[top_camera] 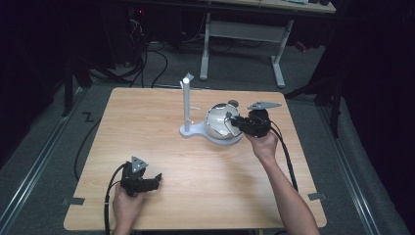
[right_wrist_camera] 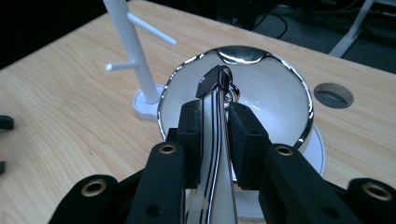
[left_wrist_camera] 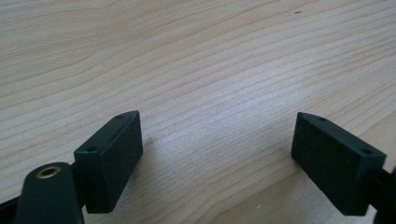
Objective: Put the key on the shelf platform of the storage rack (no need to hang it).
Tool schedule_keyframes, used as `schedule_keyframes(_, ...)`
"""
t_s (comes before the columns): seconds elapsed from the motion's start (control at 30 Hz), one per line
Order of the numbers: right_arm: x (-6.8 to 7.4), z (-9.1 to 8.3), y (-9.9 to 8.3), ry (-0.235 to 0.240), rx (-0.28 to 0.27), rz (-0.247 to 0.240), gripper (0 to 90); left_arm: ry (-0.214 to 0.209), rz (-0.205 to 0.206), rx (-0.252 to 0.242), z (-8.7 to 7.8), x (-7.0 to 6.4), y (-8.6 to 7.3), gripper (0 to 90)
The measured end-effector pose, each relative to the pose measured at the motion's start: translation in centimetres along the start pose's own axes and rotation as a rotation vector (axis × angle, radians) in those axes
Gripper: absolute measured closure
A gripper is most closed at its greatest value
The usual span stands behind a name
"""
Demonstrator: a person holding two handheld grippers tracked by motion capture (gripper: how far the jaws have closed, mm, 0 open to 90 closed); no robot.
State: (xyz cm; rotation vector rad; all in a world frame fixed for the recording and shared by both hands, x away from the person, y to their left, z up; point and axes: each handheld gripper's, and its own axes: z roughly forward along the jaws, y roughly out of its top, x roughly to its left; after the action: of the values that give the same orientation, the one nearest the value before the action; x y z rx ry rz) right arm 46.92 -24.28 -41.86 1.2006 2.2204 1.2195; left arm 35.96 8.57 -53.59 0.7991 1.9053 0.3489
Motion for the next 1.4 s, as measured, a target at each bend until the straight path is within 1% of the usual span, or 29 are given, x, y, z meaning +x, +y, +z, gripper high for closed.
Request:
schedule_keyframes(0.03, 0.0, 0.3, 0.1, -0.004, 0.008, -0.003, 76.3, -0.001, 0.002, 0.000, 0.0, 0.0, 0.0, 16.9)
schedule_keyframes(0.2, 0.0, 1.1, 0.9, 0.003, 0.009, -0.015, 76.3, 0.000, 0.000, 0.000, 0.0, 0.0, 0.0, 16.9)
schedule_keyframes(0.23, 0.0, 1.3, 1.0, 0.006, 0.012, -0.011, 76.2, -0.001, 0.002, 0.000, 0.0, 0.0, 0.0, 16.9)
schedule_keyframes(0.27, 0.1, 1.5, 1.1, 0.004, 0.022, -0.012, 76.1, 0.000, 0.001, 0.000, 0.0, 0.0, 0.0, 16.9)
schedule_keyframes(0.3, 0.1, 2.0, 1.1, -0.004, 0.035, -0.032, 76.1, 0.000, 0.001, 0.000, 0.0, 0.0, 0.0, 16.9)
schedule_keyframes(0.33, 0.1, 2.0, 1.1, -0.004, 0.035, -0.032, 76.1, 0.000, 0.001, 0.000, 0.0, 0.0, 0.0, 16.9)
schedule_keyframes(0.43, 0.0, 2.8, 0.9, -0.006, 0.050, -0.036, 76.1, -0.001, 0.002, 0.000, 0.0, 0.0, 0.0, 16.9)
schedule_keyframes(0.5, -0.2, 3.4, 0.8, -0.014, 0.065, -0.027, 76.0, 0.000, 0.001, 0.000, 0.0, 0.0, 0.0, 16.9)
schedule_keyframes(0.57, -0.3, 3.6, 0.9, -0.021, 0.075, -0.029, 76.0, 0.000, 0.000, 0.000, 0.0, 0.0, 0.0, 16.9)
schedule_keyframes(0.63, -0.3, 3.9, 1.1, -0.034, 0.081, -0.046, 76.0, 0.000, 0.001, 0.000, 0.0, 0.0, 0.0, 17.0)
schedule_keyframes(0.7, -0.2, 4.2, 1.4, -0.035, 0.078, -0.066, 77.4, 0.003, -0.007, 0.000, 0.0, 0.0, 0.0, 17.0)
schedule_keyframes(0.77, 0.0, 4.6, 1.6, -0.038, 0.084, -0.075, 79.9, 0.005, -0.007, -0.002, 0.0, 0.0, 0.0, 17.0)
schedule_keyframes(0.83, 0.1, 5.0, 1.8, -0.039, 0.089, -0.069, 81.9, 0.005, -0.007, -0.002, 0.0, 0.0, 0.0, 17.0)
schedule_keyframes(0.9, 0.2, 5.5, 1.9, -0.049, 0.104, -0.082, 84.9, 0.007, -0.013, 0.001, 0.0, -0.1, 0.0, 17.0)
schedule_keyframes(0.93, 0.2, 5.7, 2.0, -0.057, 0.104, -0.090, 88.8, 0.002, -0.002, 0.001, 0.0, 0.0, 0.0, 17.0)
schedule_keyframes(0.97, 0.2, 5.8, 2.1, -0.056, 0.099, -0.091, 88.9, 0.001, 0.002, 0.001, 0.0, 0.0, 0.0, 16.9)
schedule_keyframes(1.03, -0.1, 6.0, 2.3, -0.046, 0.096, -0.071, 88.5, 0.001, 0.002, 0.001, 0.0, 0.0, 0.0, 16.9)
schedule_keyframes(1.17, -0.2, 5.9, 2.2, -0.057, 0.103, -0.067, 83.7, 0.005, -0.005, 0.000, 0.0, 0.0, 0.0, 17.0)
schedule_keyframes(1.2, -0.1, 5.7, 2.1, -0.056, 0.100, -0.069, 82.0, 0.010, -0.018, -0.001, 0.0, -0.1, 0.0, 17.0)
schedule_keyframes(1.23, -0.1, 5.5, 2.0, -0.056, 0.095, -0.070, 81.0, 0.007, -0.010, -0.003, 0.0, 0.0, 0.0, 17.0)
schedule_keyframes(1.33, -0.2, 4.8, 1.5, -0.061, 0.084, -0.066, 75.6, 0.003, -0.005, -0.002, 0.0, 0.0, 0.0, 17.0)
schedule_keyframes(1.4, -0.4, 4.2, 1.1, -0.058, 0.069, -0.046, 72.4, 0.003, -0.004, -0.002, 0.0, 0.0, 0.0, 17.0)
